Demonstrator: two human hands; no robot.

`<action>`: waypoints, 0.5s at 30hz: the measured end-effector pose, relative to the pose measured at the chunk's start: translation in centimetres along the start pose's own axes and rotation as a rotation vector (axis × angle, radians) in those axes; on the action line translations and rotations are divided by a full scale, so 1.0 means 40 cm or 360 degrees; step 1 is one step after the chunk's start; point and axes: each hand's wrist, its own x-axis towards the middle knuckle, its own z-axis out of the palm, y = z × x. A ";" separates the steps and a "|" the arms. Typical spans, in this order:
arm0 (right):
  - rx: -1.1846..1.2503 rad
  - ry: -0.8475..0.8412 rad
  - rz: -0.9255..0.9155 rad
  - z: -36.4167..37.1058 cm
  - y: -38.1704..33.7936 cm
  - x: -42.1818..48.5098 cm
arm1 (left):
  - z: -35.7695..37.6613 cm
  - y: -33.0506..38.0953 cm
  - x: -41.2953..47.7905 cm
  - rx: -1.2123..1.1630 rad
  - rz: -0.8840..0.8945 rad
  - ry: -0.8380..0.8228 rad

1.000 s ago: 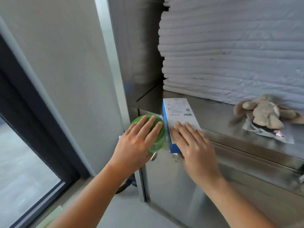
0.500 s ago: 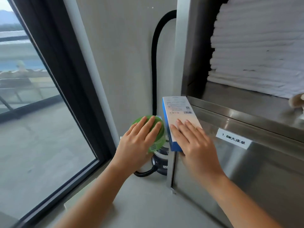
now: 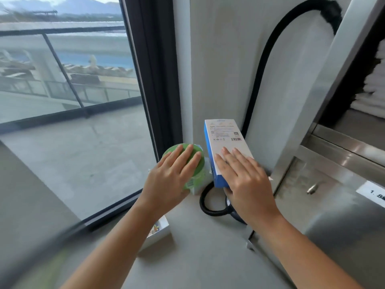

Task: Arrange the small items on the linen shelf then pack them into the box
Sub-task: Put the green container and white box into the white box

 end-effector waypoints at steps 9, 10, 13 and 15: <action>0.0213 -0.0063 -0.0210 0.187 -0.039 0.175 | 0.076 -0.151 0.006 0.0159 -0.0293 -0.0044; 0.0235 -0.0057 -0.0240 0.214 -0.035 0.202 | 0.089 -0.171 0.016 0.0179 -0.0333 -0.0049; 0.0316 -0.0051 -0.0310 0.300 -0.020 0.286 | 0.131 -0.239 0.050 0.0232 -0.0452 -0.0080; 0.0389 -0.0062 -0.0368 0.360 -0.013 0.339 | 0.164 -0.291 0.070 0.0270 -0.0527 -0.0086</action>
